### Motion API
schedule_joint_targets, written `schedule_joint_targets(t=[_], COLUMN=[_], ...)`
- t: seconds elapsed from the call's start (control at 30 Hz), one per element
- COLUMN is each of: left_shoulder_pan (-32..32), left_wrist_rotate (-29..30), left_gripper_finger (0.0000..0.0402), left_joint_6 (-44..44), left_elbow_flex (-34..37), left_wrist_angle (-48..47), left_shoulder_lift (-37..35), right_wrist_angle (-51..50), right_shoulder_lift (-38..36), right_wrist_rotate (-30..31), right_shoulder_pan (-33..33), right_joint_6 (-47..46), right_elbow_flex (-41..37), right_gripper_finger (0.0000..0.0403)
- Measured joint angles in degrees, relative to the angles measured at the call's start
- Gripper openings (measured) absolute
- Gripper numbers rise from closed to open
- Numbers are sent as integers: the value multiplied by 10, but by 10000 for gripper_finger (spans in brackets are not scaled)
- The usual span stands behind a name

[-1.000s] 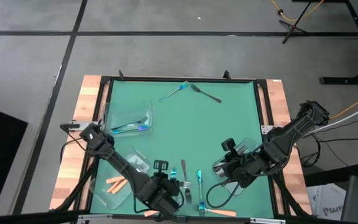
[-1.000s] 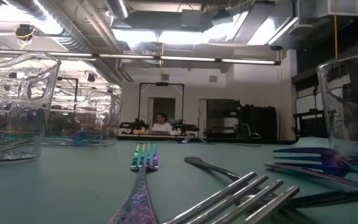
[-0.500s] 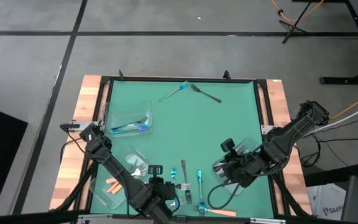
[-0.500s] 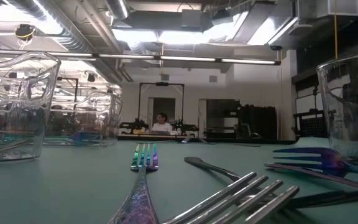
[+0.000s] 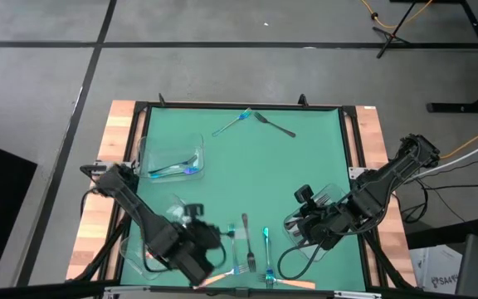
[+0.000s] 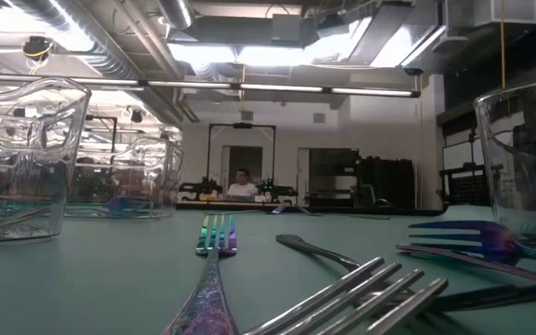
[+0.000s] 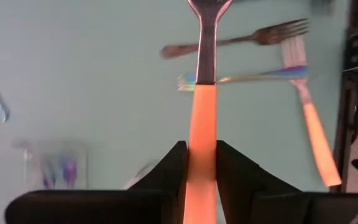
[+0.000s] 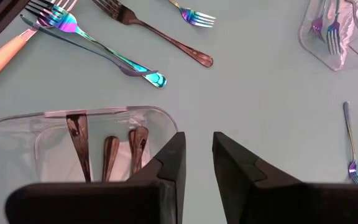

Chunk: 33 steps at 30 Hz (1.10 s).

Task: Sort silverware by color (type)
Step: Put the top yellow fork into the bottom left transparent bin

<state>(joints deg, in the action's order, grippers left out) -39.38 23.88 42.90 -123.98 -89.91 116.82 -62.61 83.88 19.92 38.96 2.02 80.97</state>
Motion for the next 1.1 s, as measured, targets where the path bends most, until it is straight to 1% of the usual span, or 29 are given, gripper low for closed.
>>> schedule_joint_targets(t=[0.27,0.33,0.47,0.57,0.63,0.7,0.8,0.97,1.1], left_shoulder_pan=[-19,-29,-56,-80,-91,-100,-111,-121,-122], left_wrist_rotate=[-29,-49,-115,-145,-157,-160,-159,-159,-159], left_gripper_finger=[59,59,59,59,59,59,60,60,60], left_joint_6=[199,254,349,380,392,405,423,450,456], left_elbow_flex=[250,304,382,417,439,458,476,489,503], left_wrist_angle=[-2,-2,15,59,104,148,185,193,199], left_shoulder_lift=[-159,-184,-210,-210,-210,-210,-209,-209,-210], right_wrist_angle=[0,0,0,0,1,1,1,2,2], right_shoulder_lift=[0,0,0,0,0,0,0,0,0], right_wrist_rotate=[0,0,1,1,1,1,1,2,2], right_shoulder_pan=[0,0,0,0,0,0,0,0,0], right_joint_6=[17,27,29,29,29,29,29,29,29], right_elbow_flex=[0,0,0,0,0,0,0,0,0], right_gripper_finger=[69,69,69,69,69,69,69,69,69])
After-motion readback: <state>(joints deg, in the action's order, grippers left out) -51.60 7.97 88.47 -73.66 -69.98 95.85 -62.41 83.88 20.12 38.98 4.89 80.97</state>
